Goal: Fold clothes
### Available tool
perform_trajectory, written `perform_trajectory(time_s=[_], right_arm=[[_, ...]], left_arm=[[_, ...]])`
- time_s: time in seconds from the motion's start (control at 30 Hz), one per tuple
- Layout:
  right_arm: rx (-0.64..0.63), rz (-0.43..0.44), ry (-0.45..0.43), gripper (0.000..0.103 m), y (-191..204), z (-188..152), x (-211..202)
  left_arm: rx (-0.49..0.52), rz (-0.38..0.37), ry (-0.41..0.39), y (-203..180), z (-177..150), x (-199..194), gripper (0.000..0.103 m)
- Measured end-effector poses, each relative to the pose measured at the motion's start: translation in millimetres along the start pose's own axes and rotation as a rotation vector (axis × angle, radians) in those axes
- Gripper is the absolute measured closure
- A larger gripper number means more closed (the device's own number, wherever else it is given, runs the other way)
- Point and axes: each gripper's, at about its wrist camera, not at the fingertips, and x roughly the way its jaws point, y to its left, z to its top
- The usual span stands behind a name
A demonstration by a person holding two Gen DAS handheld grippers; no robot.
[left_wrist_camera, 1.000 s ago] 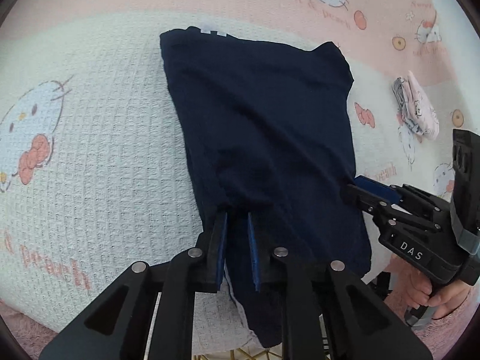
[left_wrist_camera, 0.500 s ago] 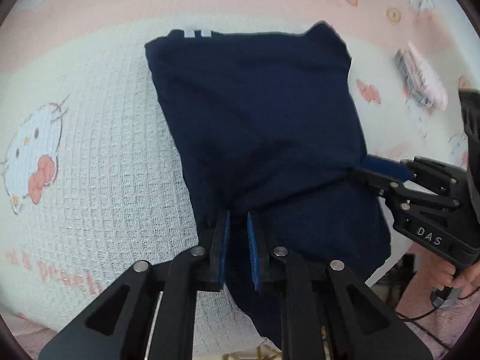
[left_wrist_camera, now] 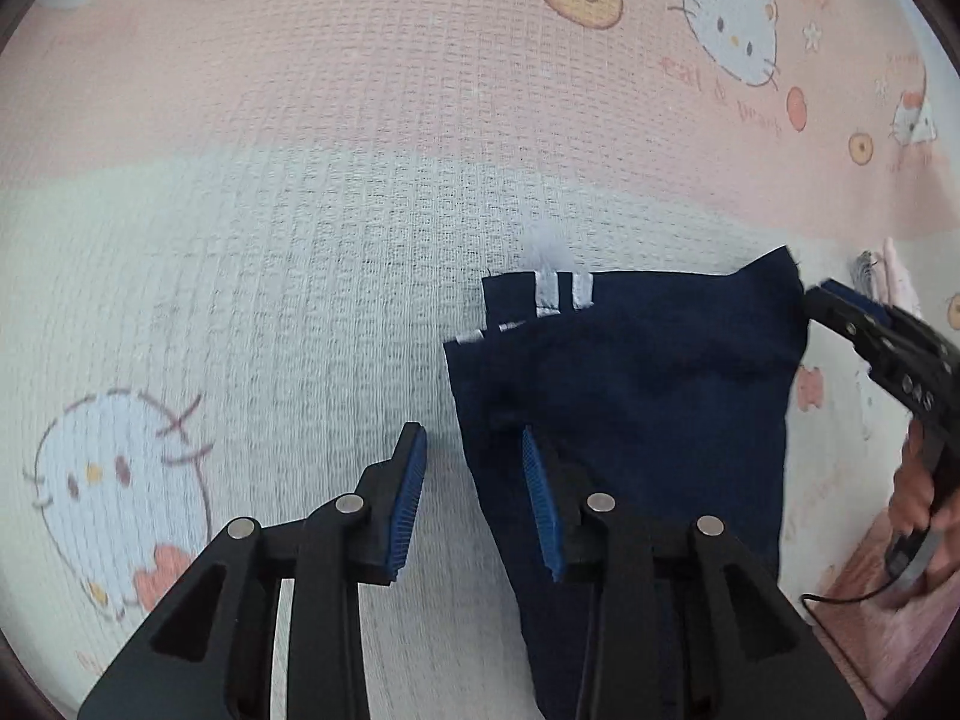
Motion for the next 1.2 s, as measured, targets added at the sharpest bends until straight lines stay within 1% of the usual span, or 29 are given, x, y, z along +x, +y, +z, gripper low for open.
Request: perform_trajectory(time_s=[0.03, 0.07, 0.1, 0.13, 0.2, 0.33, 0.37, 0.4, 0.43, 0.47, 0.53, 0.57, 0.63, 0.67, 0.7, 0.73, 0.77, 0.8, 0.83, 0.87, 0.9, 0.93, 0.97, 1.0, 1.03, 1.07, 1.1, 1.17, 1.2], right_arm=[[-0.002, 0.018, 0.022, 0.067, -5.6, 2.4, 7.6], [-0.004, 0.036, 0.043, 0.073, -11.2, 4.9, 15.3], [-0.006, 0.054, 0.065, 0.091, -16.8, 7.3, 22.9], [-0.006, 0.071, 0.081, 0.094, -22.2, 9.3, 29.0], [0.029, 0.091, 0.04, 0.097, -29.7, 6.2, 16.7], [0.092, 0.118, -0.049, 0.097, -46.1, 0.0, -11.1], [0.101, 0.115, -0.057, 0.097, -47.3, 3.7, -8.3], [0.112, 0.112, -0.063, 0.097, -48.7, 6.6, -5.0], [0.13, 0.108, -0.052, 0.097, -52.6, 3.1, 2.3], [0.149, 0.105, -0.041, 0.097, -56.5, -0.4, 9.7], [0.195, 0.109, -0.004, 0.095, -59.9, -4.9, 30.4], [0.217, 0.117, 0.013, 0.092, -70.4, -11.8, 20.8], [0.219, 0.135, -0.04, 0.089, -74.4, -13.4, 12.8], [0.205, 0.113, -0.087, 0.085, -71.6, -16.4, -5.7], [0.192, 0.092, -0.134, 0.083, -68.7, -19.4, -24.2], [0.179, 0.07, -0.181, 0.081, -65.8, -22.4, -42.7], [0.163, 0.053, -0.223, 0.075, -62.1, -25.4, -59.6], [0.133, 0.08, -0.218, 0.07, -52.2, -28.7, -63.9], [0.077, 0.135, -0.157, 0.07, -40.3, -35.4, -64.5], [0.011, 0.172, -0.076, 0.071, -24.8, -45.0, -58.6], [-0.054, 0.204, 0.002, 0.073, -9.5, -55.0, -52.8], [-0.111, 0.206, 0.039, 0.073, 4.0, -67.7, -46.9], [-0.157, 0.203, 0.066, 0.073, 13.8, -80.3, -40.2], [-0.176, 0.172, 0.099, 0.076, 17.0, -88.8, -29.7], [-0.195, 0.145, 0.124, 0.078, 19.6, -96.9, -20.7], [-0.206, 0.146, 0.085, 0.079, 16.1, -100.4, -23.8], [-0.196, 0.136, 0.093, 0.08, 10.1, -99.2, -28.1], [-0.178, 0.114, 0.104, 0.078, -1.8, -96.7, -36.9], [-0.175, 0.083, 0.076, 0.077, -6.8, -96.5, -43.7]], left_arm=[[0.01, -0.001, -0.016, 0.1, 2.1, -0.9, 0.068], [0.019, -0.004, -0.028, 0.0, 4.5, -2.1, 0.068], [0.021, -0.002, -0.04, -0.7, 7.6, -3.9, 0.075], [0.02, 0.005, -0.056, -1.8, 11.3, -6.2, 0.094], [0.021, -0.003, -0.09, -3.2, 16.7, -14.0, 0.095], [0.061, -0.029, -0.118, -7.6, 26.0, -22.4, 0.096], [0.07, -0.033, -0.116, -8.8, 28.8, -20.2, 0.096], [0.072, -0.031, -0.11, -16.9, 29.2, -9.6, 0.095], [0.072, -0.024, -0.106, -35.0, 26.2, 8.9, 0.095], [0.071, -0.013, -0.096, -45.4, 24.6, 21.7, 0.095], [0.067, 0.019, -0.064, -47.0, 25.3, 32.8, 0.089], [0.072, 0.037, -0.071, -49.5, 24.8, 30.1, 0.088], [0.108, 0.074, -0.141, -60.7, 19.9, 3.8, 0.087], [0.147, 0.08, -0.179, -69.3, 14.4, -9.6, 0.085], [0.183, 0.074, -0.195, -77.7, 8.5, -19.1, 0.076], [0.209, 0.045, -0.174, -84.9, 2.2, -20.8, 0.065], [0.221, 0.013, -0.132, -90.5, -6.5, -18.3, 0.063], [0.232, -0.013, -0.092, -95.1, -17.8, -12.7, 0.063], [0.246, -0.031, -0.064, -99.4, -28.2, -4.0, 0.063], [0.264, -0.037, -0.041, -98.1, -47.0, -3.8, 0.063], [0.288, -0.029, -0.023, -95.3, -66.5, -4.4, 0.063], [0.317, -0.009, 0.0, -98.4, -73.3, 6.7, 0.063], [0.361, 0.018, -0.004, -101.5, -79.5, 12.1, 0.063], [0.422, 0.051, -0.026, -105.4, -85.2, 10.4, 0.063], [0.477, 0.109, -0.029, -107.3, -89.7, 8.0, 0.062], [0.523, 0.182, -0.024, -107.2, -93.7, 5.8, 0.062], [0.544, 0.212, -0.023, -107.9, -96.6, 3.7, 0.056], [0.523, 0.162, -0.03, -111.3, -99.4, -0.3, 0.055], [0.513, 0.137, -0.034, -113.0, -100.9, -2.4, 0.055]])
